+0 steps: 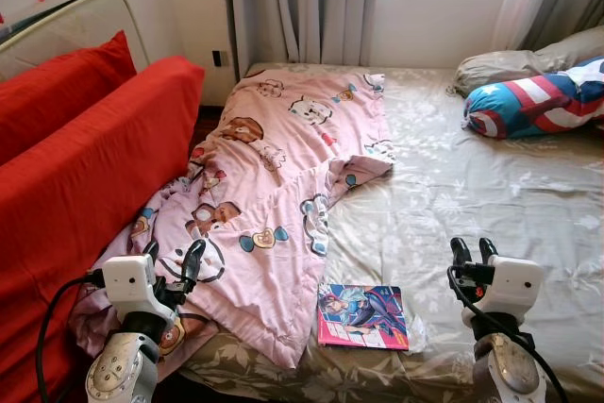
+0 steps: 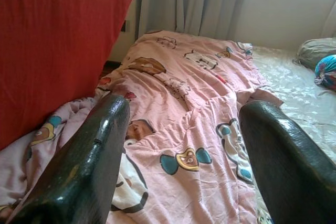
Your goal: Clean up the room
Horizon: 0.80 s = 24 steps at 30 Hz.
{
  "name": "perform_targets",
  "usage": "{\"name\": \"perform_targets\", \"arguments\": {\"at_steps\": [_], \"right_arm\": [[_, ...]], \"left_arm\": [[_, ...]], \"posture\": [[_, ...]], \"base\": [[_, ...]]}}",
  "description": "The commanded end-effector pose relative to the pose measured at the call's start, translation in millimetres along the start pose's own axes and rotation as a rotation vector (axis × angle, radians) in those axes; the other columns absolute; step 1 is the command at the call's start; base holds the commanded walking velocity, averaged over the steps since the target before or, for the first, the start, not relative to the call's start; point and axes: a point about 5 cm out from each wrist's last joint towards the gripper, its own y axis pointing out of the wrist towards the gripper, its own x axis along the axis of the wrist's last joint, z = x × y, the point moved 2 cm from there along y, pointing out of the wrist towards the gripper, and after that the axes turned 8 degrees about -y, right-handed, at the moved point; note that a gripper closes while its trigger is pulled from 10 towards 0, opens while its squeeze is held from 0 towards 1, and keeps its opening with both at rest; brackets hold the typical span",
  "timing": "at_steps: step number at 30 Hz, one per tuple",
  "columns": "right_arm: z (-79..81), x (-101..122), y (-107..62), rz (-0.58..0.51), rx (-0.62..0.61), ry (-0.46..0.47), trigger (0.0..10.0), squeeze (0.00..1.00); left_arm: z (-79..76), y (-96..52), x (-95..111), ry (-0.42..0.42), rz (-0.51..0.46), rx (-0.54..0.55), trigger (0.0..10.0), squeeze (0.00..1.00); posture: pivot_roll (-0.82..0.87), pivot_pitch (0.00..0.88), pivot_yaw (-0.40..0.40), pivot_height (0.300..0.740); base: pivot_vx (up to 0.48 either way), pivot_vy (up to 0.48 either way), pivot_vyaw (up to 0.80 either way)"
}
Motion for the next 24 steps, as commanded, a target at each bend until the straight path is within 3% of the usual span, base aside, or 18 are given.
{"name": "perform_targets", "arguments": {"at_steps": [1,5,24], "right_arm": [[-2.0,-1,-3.0,0.014,-0.010,-0.001,10.0,0.00],[3.8,1,-3.0,0.006,0.009,0.002,10.0,0.00],[11.8,0,-3.7,0.029,0.044,0.006,10.0,0.00]], "left_arm": [[-1.9,-1.0,0,0.000,0.010,-0.011,10.0,0.00],[-2.3,-1.7,1,-0.006,0.018,-0.007,10.0,0.00],[-3.4,-8.6,0,-0.007,0.039,-0.001,10.0,0.00]], "posture": [[-0.02,0.000,-0.016,0.695],[-0.02,0.000,-0.021,0.665],[-0.01,0.000,-0.029,0.665]], "base": [[0.000,0.000,0.00],[0.000,0.000,0.00],[0.000,0.000,0.00]]}}
